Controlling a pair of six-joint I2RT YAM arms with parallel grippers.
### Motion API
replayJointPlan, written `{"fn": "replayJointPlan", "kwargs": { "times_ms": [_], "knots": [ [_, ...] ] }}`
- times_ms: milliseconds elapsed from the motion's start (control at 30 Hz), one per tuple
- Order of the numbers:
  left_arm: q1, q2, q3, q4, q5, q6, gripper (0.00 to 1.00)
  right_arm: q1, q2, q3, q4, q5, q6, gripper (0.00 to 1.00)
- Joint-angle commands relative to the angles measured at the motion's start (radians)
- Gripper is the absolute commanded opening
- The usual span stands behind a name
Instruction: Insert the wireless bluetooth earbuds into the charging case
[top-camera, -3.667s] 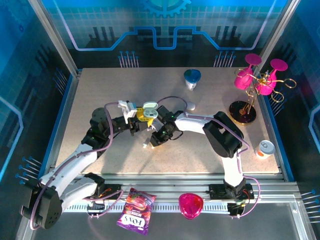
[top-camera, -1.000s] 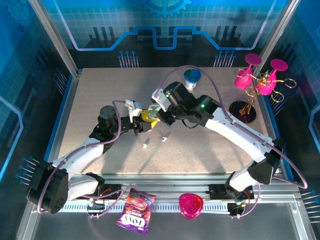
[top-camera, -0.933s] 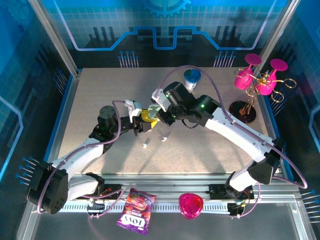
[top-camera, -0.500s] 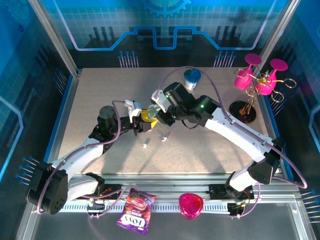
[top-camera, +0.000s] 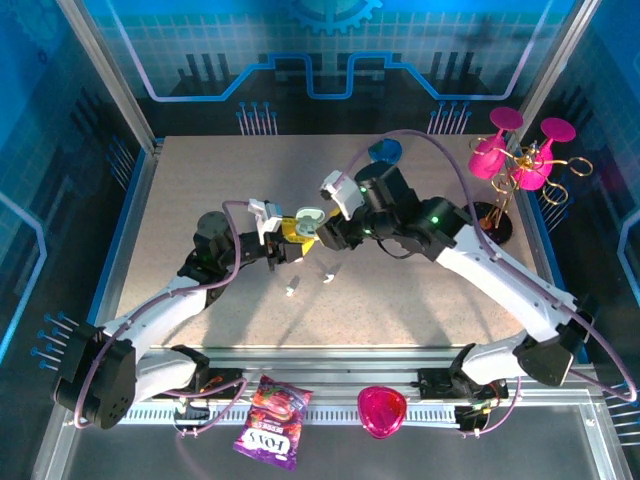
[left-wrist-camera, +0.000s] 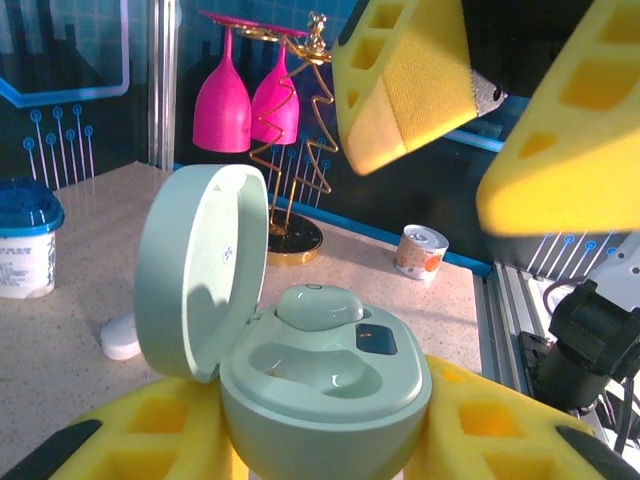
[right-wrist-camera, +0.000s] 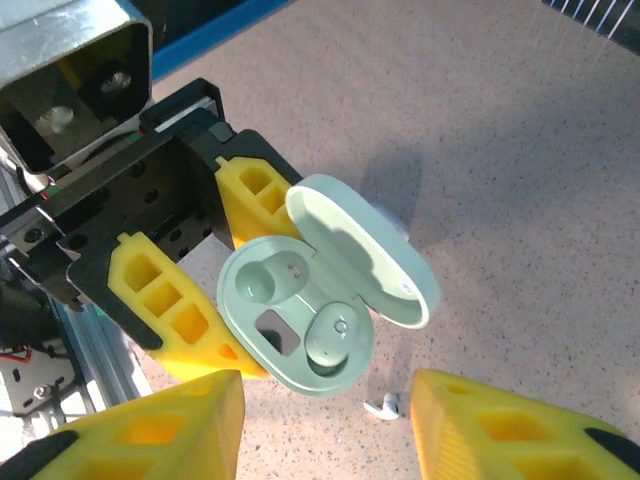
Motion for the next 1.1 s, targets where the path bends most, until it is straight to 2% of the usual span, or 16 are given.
{"fn": "replayJointPlan", "kwargs": {
  "times_ms": [0, 133, 300, 833, 967, 1067],
  "knots": [
    [-0.005, -0.003, -0.02, 0.109, 0.015, 0.015, 0.25, -0.046, -0.072, -0.058, 0.114, -0.092, 0.089, 0.5],
    [-0.004, 0.003, -0.033, 0.181, 0.046, 0.027, 0.26, -0.129, -0.118, -0.141, 0.199, -0.228, 0.188, 0.56],
    [-0.005, 0.014, -0.043, 0.253, 0.088, 0.045, 0.27, -0.143, -0.105, -0.165, 0.208, -0.31, 0.205, 0.65],
    [-0.005, 0.044, -0.038, 0.388, 0.138, -0.032, 0.27, -0.138, -0.045, -0.151, 0.17, -0.312, 0.196, 0.63],
    [-0.005, 0.047, -0.042, 0.401, 0.135, -0.031, 0.27, -0.138, -0.069, -0.159, 0.172, -0.312, 0.19, 0.63],
    [-0.004, 0.05, -0.053, 0.427, 0.132, -0.023, 0.27, -0.155, -0.126, -0.21, 0.244, -0.335, 0.207, 0.64]
  ]
}}
